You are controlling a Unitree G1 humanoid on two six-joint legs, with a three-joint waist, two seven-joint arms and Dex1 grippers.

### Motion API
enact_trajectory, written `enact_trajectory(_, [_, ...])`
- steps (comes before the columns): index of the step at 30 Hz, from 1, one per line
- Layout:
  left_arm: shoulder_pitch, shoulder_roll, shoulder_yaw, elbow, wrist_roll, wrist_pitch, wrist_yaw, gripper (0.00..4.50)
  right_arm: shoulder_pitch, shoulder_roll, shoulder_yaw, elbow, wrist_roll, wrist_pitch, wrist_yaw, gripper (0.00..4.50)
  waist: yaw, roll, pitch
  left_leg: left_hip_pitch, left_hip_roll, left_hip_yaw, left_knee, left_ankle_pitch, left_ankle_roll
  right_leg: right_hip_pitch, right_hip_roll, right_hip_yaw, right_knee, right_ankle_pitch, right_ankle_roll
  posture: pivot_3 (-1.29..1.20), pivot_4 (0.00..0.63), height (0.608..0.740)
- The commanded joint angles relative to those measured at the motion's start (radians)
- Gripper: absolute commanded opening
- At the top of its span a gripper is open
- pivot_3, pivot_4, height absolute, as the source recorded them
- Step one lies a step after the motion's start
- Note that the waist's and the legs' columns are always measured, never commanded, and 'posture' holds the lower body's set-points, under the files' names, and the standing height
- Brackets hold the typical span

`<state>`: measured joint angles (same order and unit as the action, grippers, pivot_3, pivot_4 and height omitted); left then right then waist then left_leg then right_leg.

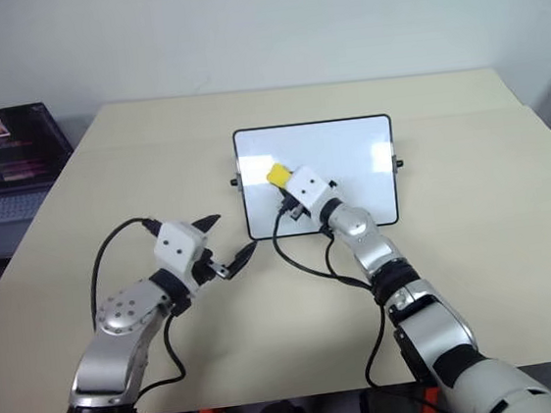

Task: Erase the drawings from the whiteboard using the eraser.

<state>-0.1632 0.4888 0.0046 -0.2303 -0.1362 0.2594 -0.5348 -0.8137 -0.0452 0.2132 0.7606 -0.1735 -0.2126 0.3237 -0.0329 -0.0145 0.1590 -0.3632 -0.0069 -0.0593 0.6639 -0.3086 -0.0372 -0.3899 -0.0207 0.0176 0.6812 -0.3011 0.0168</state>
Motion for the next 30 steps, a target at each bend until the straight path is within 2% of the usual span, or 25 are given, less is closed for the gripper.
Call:
enact_trajectory(1, [-0.011, -0.002, 0.004, -0.039, 0.002, -0.002, 0.007, 4.50, 0.063, -0.017, 0.010, -0.087, 0.001, 0.060, 0.032, 1.34, 0.000, 0.000, 0.000, 0.000, 0.000, 0.000, 0.000, 0.000, 0.000, 0.000, 0.000, 0.000, 0.000, 0.000, 0.000, 0.00, 0.150, 0.740])
enact_trajectory(10, [-0.003, -0.003, 0.008, -0.046, 0.002, 0.002, 0.009, 4.50, 0.164, -0.064, 0.020, -0.254, -0.001, 0.138, 0.087, 1.34, 0.001, 0.000, 0.000, 0.000, 0.000, 0.000, 0.000, 0.000, 0.000, 0.000, 0.000, 0.000, 0.000, 0.000, 0.000, 0.00, 0.150, 0.740])
enact_trajectory(16, [-0.014, -0.010, 0.002, -0.038, 0.005, 0.000, 0.010, 4.50, 0.150, -0.111, -0.023, -0.314, 0.022, 0.148, 0.081, 1.34, 0.002, 0.000, 0.000, 0.000, 0.000, -0.001, 0.000, 0.000, 0.000, 0.000, 0.000, 0.000, 0.000, 0.000, 0.000, 0.00, 0.150, 0.740])
enact_trajectory(23, [-0.023, -0.019, -0.005, -0.026, 0.008, -0.008, 0.007, 4.50, 0.021, -0.121, -0.081, -0.264, 0.041, 0.114, 0.012, 1.34, 0.000, 0.000, 0.000, 0.000, 0.000, 0.000, 0.000, 0.000, 0.000, 0.000, 0.000, 0.000, 0.000, 0.000, 0.000, 0.00, 0.150, 0.740])
enact_trajectory(30, [-0.025, -0.021, -0.004, -0.024, 0.010, -0.013, 0.005, 4.50, -0.082, -0.074, -0.045, -0.070, 0.007, 0.064, -0.028, 1.34, -0.001, 0.000, 0.000, 0.000, 0.000, 0.000, -0.001, 0.000, 0.000, 0.000, 0.000, 0.000, -0.001, 0.000, 0.000, 0.00, 0.150, 0.740])
